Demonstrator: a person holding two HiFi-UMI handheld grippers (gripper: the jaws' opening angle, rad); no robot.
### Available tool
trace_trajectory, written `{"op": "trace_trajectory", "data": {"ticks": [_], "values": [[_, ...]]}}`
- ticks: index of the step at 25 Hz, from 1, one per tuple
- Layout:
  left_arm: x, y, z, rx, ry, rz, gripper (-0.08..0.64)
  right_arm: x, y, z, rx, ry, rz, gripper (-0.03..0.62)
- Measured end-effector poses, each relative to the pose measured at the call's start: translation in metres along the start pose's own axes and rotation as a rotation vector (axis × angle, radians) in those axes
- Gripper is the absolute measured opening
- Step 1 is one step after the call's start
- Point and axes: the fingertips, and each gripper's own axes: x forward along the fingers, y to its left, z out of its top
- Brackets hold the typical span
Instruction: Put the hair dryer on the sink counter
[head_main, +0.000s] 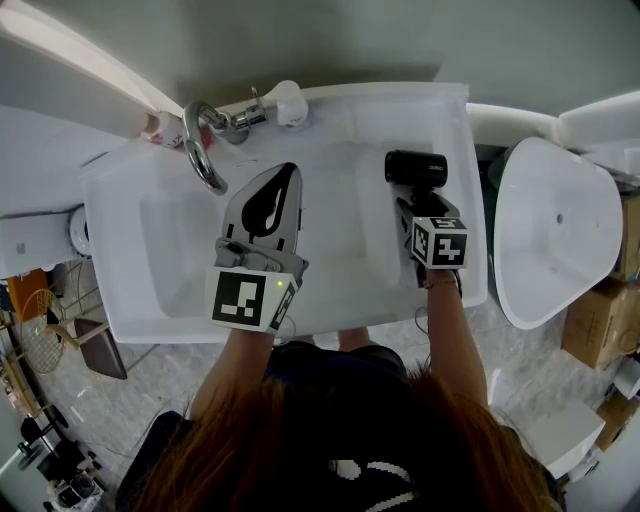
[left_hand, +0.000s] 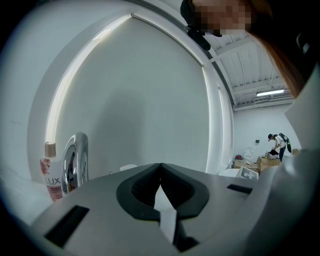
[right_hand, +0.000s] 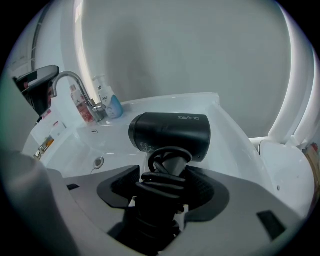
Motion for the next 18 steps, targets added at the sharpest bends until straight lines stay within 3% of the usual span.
{"op": "trace_trajectory", "data": {"ticks": [18], "values": [[-0.0022, -0.0030, -0.0022, 0.001, 0.005, -0.001, 0.018, 0.0072, -0.0047, 0.0017, -0.022, 0.010, -0.028, 0.302]]}}
